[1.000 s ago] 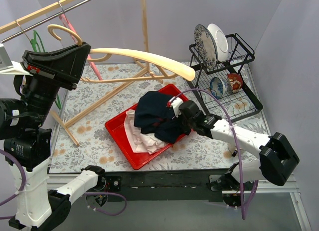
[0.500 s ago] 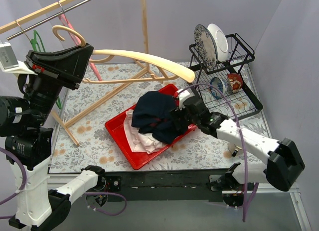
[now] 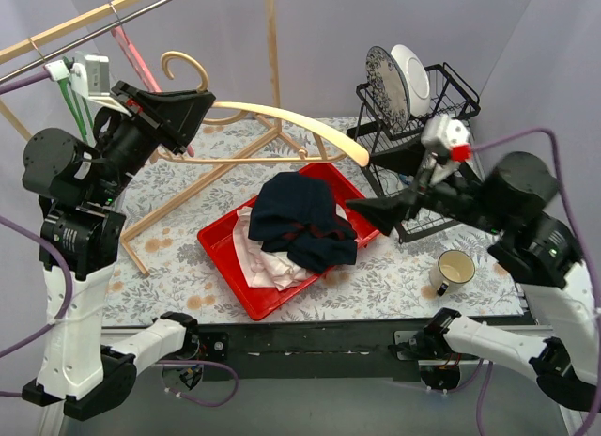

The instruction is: Remove the tank top from the hanger

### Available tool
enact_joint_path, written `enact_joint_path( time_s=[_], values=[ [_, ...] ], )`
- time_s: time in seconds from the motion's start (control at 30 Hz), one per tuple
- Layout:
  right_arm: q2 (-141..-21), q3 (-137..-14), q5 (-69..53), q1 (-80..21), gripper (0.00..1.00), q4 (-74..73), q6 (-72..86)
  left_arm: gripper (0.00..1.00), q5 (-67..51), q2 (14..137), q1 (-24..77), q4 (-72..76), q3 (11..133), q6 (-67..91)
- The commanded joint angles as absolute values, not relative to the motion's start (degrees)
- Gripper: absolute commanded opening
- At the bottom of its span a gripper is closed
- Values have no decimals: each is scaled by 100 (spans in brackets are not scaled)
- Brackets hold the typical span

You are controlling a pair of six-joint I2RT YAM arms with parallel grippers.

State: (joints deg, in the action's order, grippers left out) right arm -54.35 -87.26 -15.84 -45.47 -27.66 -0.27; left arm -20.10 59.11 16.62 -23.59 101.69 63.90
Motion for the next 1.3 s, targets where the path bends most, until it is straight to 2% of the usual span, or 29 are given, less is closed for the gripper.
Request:
enact_joint_path(
  time_s=[0.0,0.27,0.43,0.7,0.9,0.93,1.1,1.17,1.2,1.27],
  values=[
    [-5002,-8825,-2822,-4562,99,-2533,104,0,-2171,5906,1644,-2399,10230,6363],
    [-5361,-9588,-1688,-4562,98,-2514,439,0,-2478,5959,1644,-2654,10187,6302],
    [-5765,-10054,-1775,-4562,94,-2733,606,0,-2636,5871,1652,-2567,9880,6512],
    [-5897,-9783,-1757,-4562,92,-2804,738,0,-2645,5915,1644,-2470,9483,6601],
    [-5994,-9580,-2048,-4562,79,-2908,633,0,-2839,6126,1644,-2452,9396,6767],
    [-6064,-9624,-2030,-4562,70,-3031,615,0,-2848,6143,1652,-2417,9378,6776],
    [-5933,-9335,-1925,-4562,46,-3138,571,0,-2900,6231,1644,-2399,9352,6750],
    [-5827,-9246,-1907,-4562,49,-3085,624,0,-2865,6223,1652,-2400,9317,6680],
    [-5818,-9298,-1916,-4562,68,-3111,633,0,-2830,6214,1644,-2391,9299,6584],
    [-5818,-9473,-1846,-4562,84,-3190,737,0,-2690,6161,1652,-2400,9273,6478]
  ],
)
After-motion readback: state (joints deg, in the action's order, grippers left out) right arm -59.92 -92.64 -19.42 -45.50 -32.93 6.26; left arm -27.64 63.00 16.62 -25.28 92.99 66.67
